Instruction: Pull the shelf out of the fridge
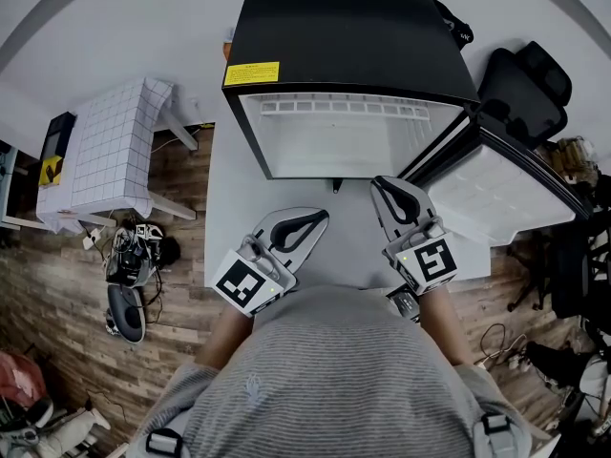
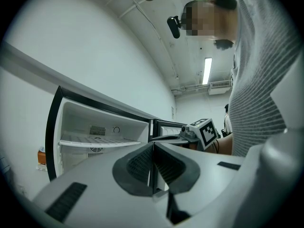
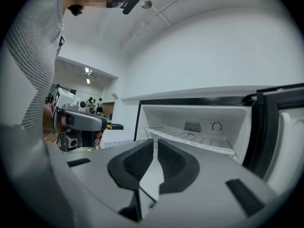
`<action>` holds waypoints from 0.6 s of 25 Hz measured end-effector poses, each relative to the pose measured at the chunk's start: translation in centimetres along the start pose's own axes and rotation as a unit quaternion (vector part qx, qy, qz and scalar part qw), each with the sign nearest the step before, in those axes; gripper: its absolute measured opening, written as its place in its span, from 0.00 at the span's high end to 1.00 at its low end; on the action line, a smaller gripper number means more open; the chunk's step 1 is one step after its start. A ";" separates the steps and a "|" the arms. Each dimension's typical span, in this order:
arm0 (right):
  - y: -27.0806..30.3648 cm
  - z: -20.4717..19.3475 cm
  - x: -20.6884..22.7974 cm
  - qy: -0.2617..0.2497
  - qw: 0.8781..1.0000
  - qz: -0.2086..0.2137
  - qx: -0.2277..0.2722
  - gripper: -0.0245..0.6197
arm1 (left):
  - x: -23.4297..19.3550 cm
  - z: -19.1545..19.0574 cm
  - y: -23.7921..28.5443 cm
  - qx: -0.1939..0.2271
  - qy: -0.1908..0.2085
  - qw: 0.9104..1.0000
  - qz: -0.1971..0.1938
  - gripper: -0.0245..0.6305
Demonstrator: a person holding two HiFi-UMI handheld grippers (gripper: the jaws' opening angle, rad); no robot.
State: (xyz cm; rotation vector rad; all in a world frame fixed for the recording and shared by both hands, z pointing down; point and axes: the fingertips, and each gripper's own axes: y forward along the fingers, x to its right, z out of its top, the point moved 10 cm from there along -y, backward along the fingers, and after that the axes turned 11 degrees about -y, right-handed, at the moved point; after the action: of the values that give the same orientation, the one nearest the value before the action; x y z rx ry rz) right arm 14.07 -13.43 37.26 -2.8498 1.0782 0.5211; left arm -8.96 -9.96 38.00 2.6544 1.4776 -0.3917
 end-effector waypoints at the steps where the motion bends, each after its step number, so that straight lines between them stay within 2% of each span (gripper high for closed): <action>1: 0.2 0.0 0.0 -0.008 1.000 0.001 -0.003 0.94 | 0.1 0.0 0.0 -0.001 0.000 1.000 -0.001 0.94; 6: 1.3 0.4 0.0 -0.030 0.999 0.019 -0.021 0.92 | 0.2 -0.2 -0.3 0.004 0.001 1.000 -0.002 0.94; 9: 1.8 0.2 0.4 -0.031 0.999 0.015 -0.025 0.83 | 0.3 -0.2 -0.5 0.003 0.001 1.000 0.002 0.94; 15: 2.5 0.2 0.6 -0.042 0.999 0.016 -0.029 0.82 | 0.2 0.0 -0.9 0.002 -0.001 1.000 0.011 0.94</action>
State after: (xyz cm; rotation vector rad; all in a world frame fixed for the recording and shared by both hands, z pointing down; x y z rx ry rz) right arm 12.79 -15.71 37.09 -2.8349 1.1128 0.6776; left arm -9.59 -9.30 38.02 2.6708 1.4479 -0.3953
